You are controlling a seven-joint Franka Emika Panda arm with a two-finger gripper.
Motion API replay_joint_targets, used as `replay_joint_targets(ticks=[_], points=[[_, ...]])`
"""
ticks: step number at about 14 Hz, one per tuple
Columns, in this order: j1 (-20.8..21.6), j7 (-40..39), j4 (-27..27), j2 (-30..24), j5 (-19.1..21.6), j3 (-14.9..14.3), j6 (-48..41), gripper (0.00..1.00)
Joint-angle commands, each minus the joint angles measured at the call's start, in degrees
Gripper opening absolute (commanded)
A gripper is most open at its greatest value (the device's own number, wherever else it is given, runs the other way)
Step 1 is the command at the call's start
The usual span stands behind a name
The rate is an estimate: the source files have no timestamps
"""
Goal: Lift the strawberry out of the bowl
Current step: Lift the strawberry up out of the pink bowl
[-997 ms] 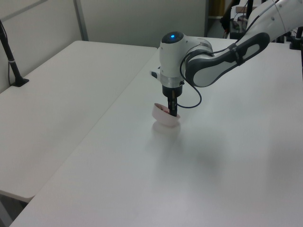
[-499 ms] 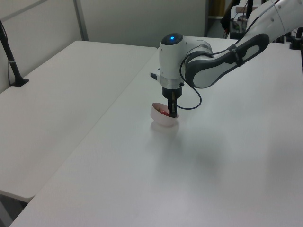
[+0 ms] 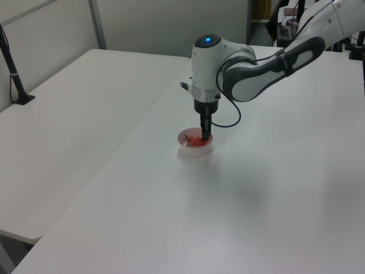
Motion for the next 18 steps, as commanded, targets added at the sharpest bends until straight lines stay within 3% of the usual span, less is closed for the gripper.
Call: replay_joint_targets(ticks=[1, 5, 11, 14, 18], points=[[-0.3, 8.6, -1.0, -0.8, 3.4, 0.3, 6.1, 0.75], [-0.2, 17.4, -0.9, 0.9, 3.6, 0.3, 11.9, 0.79], [-0.2, 17.4, -1.4, 2.1, 3.0, 0.2, 12.3, 0.77], [-0.2, 17.6, -1.4, 2.8, 3.0, 0.2, 12.3, 0.62], [-0.2, 17.6, -1.4, 2.7, 3.3, 0.3, 12.3, 0.29]])
